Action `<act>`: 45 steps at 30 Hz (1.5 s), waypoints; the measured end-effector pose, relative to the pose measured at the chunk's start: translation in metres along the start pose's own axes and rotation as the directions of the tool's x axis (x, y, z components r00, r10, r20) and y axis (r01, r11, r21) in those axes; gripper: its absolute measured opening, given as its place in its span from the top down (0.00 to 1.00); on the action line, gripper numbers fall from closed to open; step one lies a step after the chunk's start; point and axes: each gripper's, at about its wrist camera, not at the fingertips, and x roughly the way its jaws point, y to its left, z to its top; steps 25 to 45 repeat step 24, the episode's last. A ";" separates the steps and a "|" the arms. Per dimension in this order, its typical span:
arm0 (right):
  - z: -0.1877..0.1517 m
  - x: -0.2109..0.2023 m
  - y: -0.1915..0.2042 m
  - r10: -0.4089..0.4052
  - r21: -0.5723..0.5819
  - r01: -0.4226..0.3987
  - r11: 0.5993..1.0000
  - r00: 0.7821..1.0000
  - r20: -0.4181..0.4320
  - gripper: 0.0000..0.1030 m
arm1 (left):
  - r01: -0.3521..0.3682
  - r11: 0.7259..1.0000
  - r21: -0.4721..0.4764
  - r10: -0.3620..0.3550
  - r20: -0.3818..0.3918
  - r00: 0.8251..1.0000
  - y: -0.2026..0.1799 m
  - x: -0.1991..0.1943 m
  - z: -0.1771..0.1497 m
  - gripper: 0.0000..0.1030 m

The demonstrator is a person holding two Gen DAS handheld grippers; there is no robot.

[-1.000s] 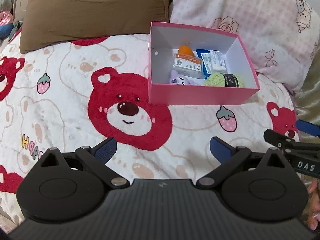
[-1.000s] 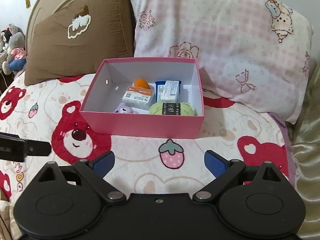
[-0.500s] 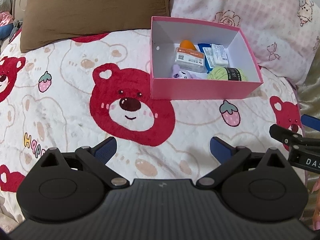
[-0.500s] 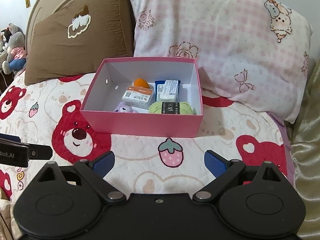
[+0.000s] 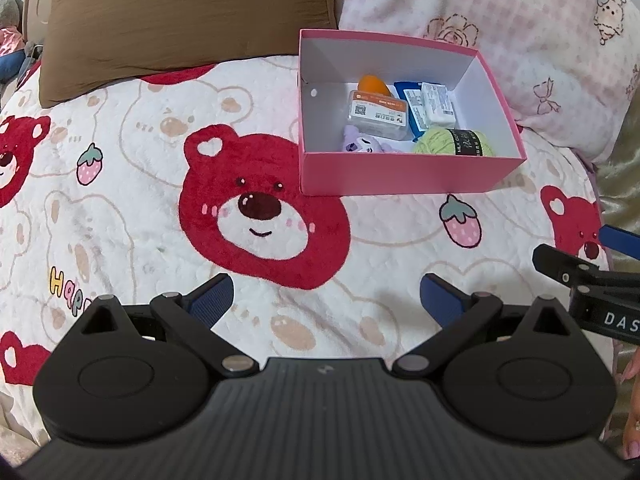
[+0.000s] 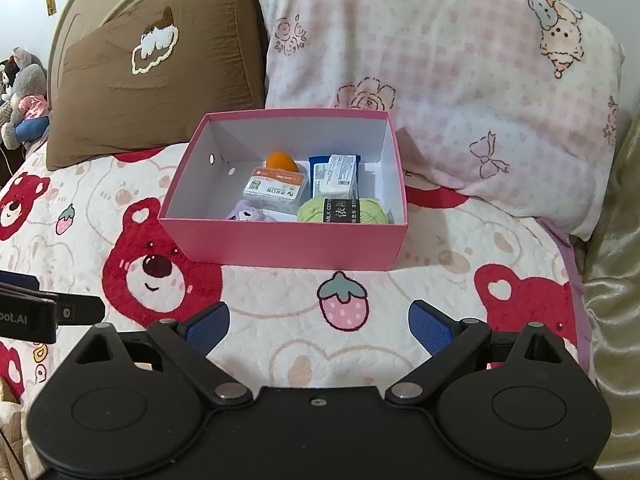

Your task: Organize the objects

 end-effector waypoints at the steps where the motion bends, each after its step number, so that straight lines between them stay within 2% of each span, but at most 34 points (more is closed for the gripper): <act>1: 0.000 0.000 0.000 0.001 -0.003 -0.001 1.000 1.000 0.000 0.05 | -0.003 1.000 0.002 0.003 -0.001 1.000 0.000 0.000 0.000 0.02; 11: -0.001 0.000 0.003 0.000 -0.016 0.000 1.000 1.000 -0.005 0.05 | -0.034 0.999 0.018 0.034 0.003 0.999 -0.002 -0.001 -0.001 0.02; 45: -0.002 -0.001 0.003 -0.003 -0.018 0.002 1.000 1.000 -0.006 0.05 | -0.037 0.999 0.015 0.037 0.004 0.999 -0.003 0.000 -0.002 0.02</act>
